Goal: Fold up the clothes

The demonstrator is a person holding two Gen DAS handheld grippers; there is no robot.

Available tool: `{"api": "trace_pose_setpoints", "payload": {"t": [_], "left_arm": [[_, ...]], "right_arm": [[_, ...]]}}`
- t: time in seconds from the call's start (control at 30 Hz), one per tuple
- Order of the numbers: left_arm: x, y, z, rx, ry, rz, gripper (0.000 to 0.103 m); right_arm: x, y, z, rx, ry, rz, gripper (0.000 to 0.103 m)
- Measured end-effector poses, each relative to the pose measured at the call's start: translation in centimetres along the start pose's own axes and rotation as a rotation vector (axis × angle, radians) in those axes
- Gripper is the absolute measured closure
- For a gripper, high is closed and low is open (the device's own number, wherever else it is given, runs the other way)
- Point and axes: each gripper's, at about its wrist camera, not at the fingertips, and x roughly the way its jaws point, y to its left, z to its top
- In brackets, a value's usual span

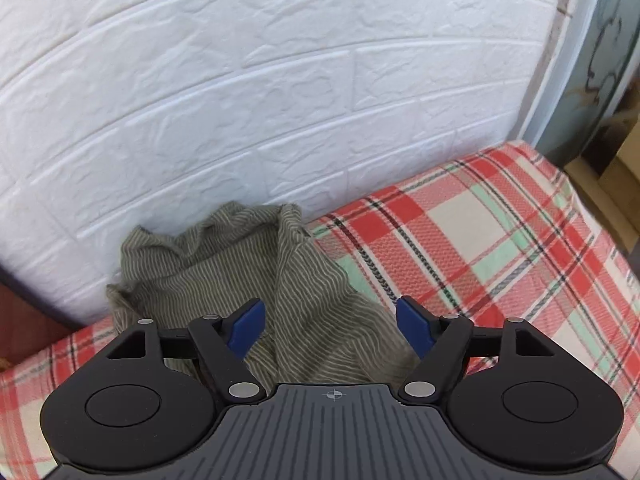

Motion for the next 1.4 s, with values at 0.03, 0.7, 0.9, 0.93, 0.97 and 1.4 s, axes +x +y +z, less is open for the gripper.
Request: {"api": "trace_pose_setpoints", "payload": {"t": [0.03, 0.7, 0.9, 0.93, 0.97, 1.4], "left_arm": [[0.2, -0.5, 0.0, 0.03, 0.013, 0.023, 0.018], [4.7, -5.7, -3.1, 0.335, 0.187, 0.162, 0.063], [3.8, -2.8, -3.3, 0.255, 0.18, 0.188, 0.103], [3.5, -2.2, -3.3, 0.245, 0.176, 0.204, 0.103], [3.4, -1.6, -3.3, 0.238, 0.176, 0.225, 0.103], [5.1, 2.5, -4.9, 0.192, 0.207, 0.341, 0.096]], "right_arm": [[0.5, 0.1, 0.1, -0.005, 0.013, 0.022, 0.09], [3.4, 1.7, 0.3, -0.026, 0.041, 0.108, 0.089], [4.0, 2.0, 0.7, -0.043, 0.041, 0.117, 0.089], [4.2, 2.1, 0.7, -0.044, 0.042, 0.12, 0.089], [4.4, 2.2, 0.8, -0.045, 0.043, 0.122, 0.089], [6.9, 1.9, 1.0, -0.006, 0.068, 0.096, 0.089]]}}
